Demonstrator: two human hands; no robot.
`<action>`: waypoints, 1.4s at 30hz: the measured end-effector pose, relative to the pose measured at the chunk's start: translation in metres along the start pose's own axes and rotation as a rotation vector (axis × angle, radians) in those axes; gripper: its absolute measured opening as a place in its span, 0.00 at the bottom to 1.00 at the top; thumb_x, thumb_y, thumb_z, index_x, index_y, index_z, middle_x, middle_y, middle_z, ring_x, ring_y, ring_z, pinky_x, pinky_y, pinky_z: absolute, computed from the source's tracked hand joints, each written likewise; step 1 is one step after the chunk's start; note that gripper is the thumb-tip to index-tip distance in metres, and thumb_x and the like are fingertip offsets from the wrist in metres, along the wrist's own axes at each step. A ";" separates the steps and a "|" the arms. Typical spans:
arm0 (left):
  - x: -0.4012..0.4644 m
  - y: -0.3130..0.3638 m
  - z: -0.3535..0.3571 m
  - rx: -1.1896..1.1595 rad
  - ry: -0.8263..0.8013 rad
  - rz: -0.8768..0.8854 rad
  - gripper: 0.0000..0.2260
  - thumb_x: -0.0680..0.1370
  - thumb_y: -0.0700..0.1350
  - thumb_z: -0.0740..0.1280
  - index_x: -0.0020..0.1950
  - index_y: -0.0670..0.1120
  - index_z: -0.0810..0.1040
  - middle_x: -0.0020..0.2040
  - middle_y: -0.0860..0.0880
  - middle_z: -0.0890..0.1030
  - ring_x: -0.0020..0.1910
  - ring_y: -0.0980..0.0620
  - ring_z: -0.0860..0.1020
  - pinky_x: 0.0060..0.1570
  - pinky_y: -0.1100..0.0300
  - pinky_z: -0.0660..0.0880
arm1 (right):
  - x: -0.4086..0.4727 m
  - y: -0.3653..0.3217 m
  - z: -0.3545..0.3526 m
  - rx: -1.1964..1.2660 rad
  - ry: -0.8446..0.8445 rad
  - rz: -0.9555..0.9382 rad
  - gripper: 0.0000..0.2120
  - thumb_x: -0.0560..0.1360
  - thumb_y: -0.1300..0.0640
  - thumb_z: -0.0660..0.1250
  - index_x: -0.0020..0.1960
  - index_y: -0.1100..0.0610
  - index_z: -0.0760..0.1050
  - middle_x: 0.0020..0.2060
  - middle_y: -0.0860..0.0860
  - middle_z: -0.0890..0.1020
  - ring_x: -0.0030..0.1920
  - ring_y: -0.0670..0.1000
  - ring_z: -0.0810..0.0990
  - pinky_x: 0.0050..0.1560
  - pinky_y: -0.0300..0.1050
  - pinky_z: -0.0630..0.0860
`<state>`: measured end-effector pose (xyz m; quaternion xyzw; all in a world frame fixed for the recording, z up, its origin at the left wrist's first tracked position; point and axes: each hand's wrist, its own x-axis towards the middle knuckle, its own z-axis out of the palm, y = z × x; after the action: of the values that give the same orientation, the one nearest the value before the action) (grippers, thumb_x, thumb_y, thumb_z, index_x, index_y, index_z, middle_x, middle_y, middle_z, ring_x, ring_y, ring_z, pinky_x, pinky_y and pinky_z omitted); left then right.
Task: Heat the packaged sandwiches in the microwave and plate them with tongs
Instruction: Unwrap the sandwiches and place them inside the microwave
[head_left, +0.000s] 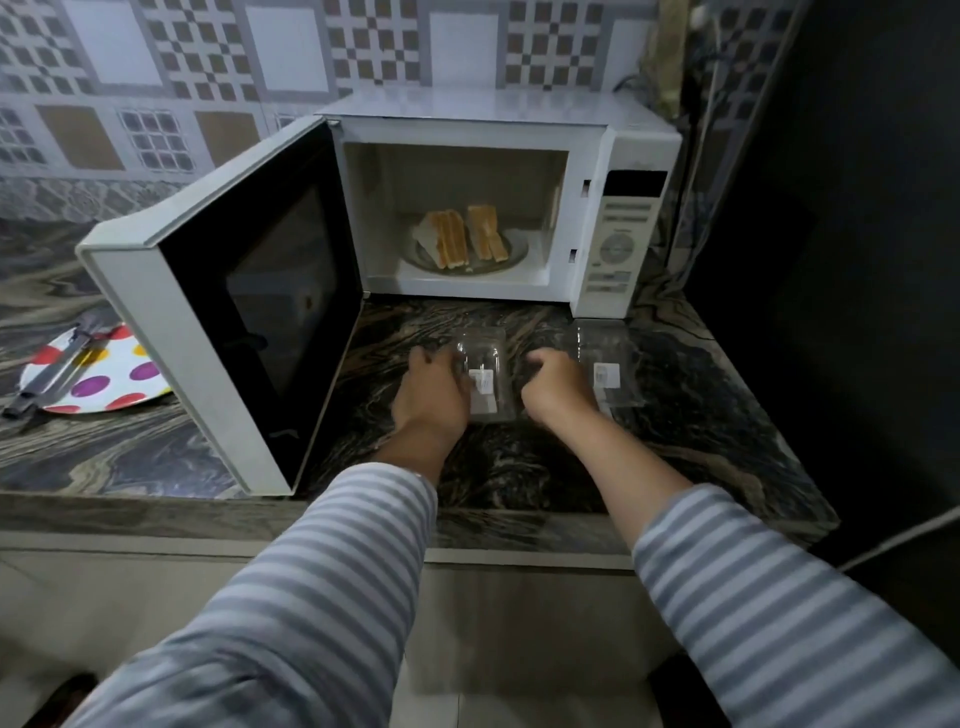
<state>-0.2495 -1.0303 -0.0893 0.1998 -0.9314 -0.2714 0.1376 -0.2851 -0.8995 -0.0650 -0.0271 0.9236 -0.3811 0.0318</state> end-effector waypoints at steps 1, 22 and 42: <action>0.001 0.009 0.001 -0.012 0.013 0.039 0.13 0.79 0.48 0.63 0.63 0.49 0.75 0.63 0.42 0.69 0.57 0.40 0.75 0.55 0.49 0.73 | -0.001 -0.001 -0.007 -0.005 0.034 -0.020 0.21 0.75 0.68 0.60 0.66 0.57 0.73 0.61 0.55 0.78 0.61 0.56 0.76 0.58 0.44 0.72; -0.021 0.077 0.088 -0.430 -0.272 -0.096 0.04 0.75 0.43 0.67 0.42 0.52 0.75 0.46 0.45 0.82 0.46 0.44 0.80 0.47 0.51 0.79 | 0.010 0.104 -0.032 0.275 0.260 0.285 0.10 0.75 0.63 0.65 0.38 0.50 0.75 0.43 0.53 0.82 0.45 0.55 0.82 0.52 0.53 0.80; -0.024 0.081 0.091 -0.685 -0.279 -0.251 0.12 0.75 0.31 0.66 0.52 0.47 0.77 0.39 0.45 0.81 0.25 0.53 0.76 0.21 0.63 0.75 | 0.018 0.115 -0.034 0.628 0.194 0.414 0.13 0.72 0.68 0.71 0.56 0.59 0.80 0.49 0.60 0.84 0.38 0.52 0.82 0.35 0.41 0.80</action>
<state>-0.2861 -0.9158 -0.1216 0.2160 -0.7649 -0.6059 0.0340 -0.3082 -0.7958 -0.1227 0.2071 0.7464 -0.6318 0.0273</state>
